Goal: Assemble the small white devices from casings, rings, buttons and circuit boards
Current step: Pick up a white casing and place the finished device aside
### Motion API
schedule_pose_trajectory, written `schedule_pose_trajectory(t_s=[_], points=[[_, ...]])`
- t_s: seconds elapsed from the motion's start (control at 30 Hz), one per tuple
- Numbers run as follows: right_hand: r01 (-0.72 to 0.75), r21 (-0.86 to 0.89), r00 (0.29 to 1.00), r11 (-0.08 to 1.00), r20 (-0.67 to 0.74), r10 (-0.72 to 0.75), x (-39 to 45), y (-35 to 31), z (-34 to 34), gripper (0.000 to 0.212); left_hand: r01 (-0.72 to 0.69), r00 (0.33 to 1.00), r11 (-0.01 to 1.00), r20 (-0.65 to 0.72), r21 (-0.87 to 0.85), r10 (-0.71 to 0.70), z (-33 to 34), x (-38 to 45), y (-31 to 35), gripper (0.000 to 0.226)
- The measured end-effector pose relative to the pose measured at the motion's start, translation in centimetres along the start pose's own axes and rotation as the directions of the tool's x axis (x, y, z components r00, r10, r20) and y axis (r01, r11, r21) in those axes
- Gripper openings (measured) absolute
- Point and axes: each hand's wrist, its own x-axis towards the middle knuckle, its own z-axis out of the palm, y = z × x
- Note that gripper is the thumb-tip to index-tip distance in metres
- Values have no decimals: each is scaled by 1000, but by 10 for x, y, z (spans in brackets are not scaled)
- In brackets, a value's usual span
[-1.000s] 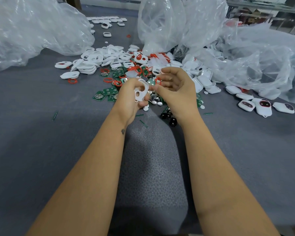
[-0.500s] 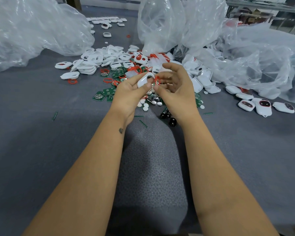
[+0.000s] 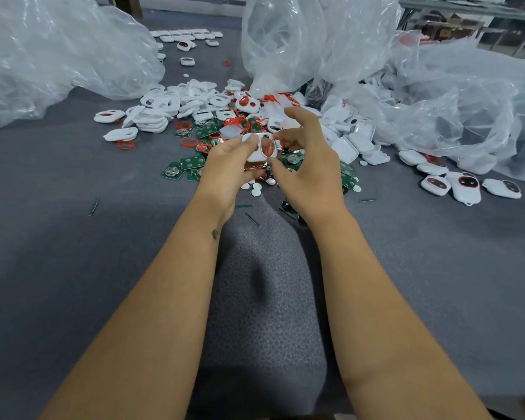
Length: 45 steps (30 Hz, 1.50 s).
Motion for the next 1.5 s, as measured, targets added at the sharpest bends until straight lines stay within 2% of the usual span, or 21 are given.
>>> schedule_pose_trajectory(t_s=[0.13,0.27,0.4,0.5,0.63,0.8,0.97,1.13,1.5], points=[[1,-19,1000,1000,-27,-1,1,-2,0,60,19,1000,1000,-7,6,-19,2,-1,1,25],[-6,-40,1000,999,7,6,-1,-3,0,59,31,999,1000,17,4,-31,3,-1,1,21],[-6,-62,999,998,35,8,-1,-1,-1,63,57,998,994,-5,-98,-58,3,-1,3,22],[-2,-82,998,997,56,7,0,0,0,63,50,998,998,29,-45,-49,1,-1,1,22],[-20,-45,1000,999,-1,20,0,-1,1,58,48,998,998,45,-33,-47,-1,0,-2,21],[-42,-11,997,999,-60,41,0,-4,2,55,51,998,992,36,-115,-47,0,1,-2,20],[-47,-35,998,998,-31,46,-1,-4,0,56,45,997,991,72,-127,-37,0,0,0,28],[-15,-90,1000,996,22,17,-1,-5,-2,63,68,996,990,65,-125,-60,1,-1,0,23],[-43,34,998,999,44,41,-1,-8,2,72,110,993,983,69,-146,-101,1,-4,2,14]])
